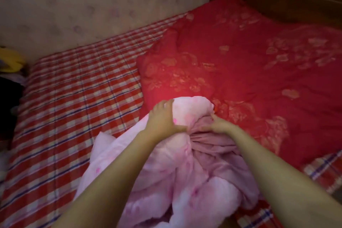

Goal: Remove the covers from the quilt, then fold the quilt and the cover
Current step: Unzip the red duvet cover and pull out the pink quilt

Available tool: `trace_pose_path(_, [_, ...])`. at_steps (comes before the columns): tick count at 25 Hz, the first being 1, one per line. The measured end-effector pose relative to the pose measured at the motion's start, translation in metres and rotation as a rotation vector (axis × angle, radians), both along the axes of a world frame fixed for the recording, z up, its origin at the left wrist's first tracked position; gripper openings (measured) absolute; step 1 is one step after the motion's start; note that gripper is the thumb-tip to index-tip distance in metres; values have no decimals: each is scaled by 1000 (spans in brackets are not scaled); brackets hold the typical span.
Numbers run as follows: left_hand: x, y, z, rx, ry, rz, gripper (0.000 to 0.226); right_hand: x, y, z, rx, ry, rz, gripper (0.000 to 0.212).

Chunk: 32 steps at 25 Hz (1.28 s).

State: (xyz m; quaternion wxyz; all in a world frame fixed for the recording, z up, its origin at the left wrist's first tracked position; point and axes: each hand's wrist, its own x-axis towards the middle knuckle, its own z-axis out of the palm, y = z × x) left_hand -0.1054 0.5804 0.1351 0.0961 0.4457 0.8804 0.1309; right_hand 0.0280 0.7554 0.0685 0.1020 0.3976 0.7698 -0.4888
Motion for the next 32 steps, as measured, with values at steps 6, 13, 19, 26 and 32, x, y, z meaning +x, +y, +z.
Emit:
trace_pose_path(6, [-120, 31, -27, 22, -468, 545, 54, -77, 59, -23, -439, 31, -160, 47])
trace_pose_path(13, [-218, -174, -28, 170, -324, 1587, 39, -241, 55, -4, -171, 146, 113, 57])
trace_pose_path(19, [-184, -241, -100, -806, -151, 1563, 33, -295, -58, -27, 204, 103, 801, 127])
trace_pose_path(26, [-230, -101, -119, -236, -696, 1026, 133, -319, -89, -29, 570, 73, 795, 96])
trace_pose_path(32, [-199, -139, -139, -179, -868, 902, 128, -375, -139, -29, 438, 11, 736, 103])
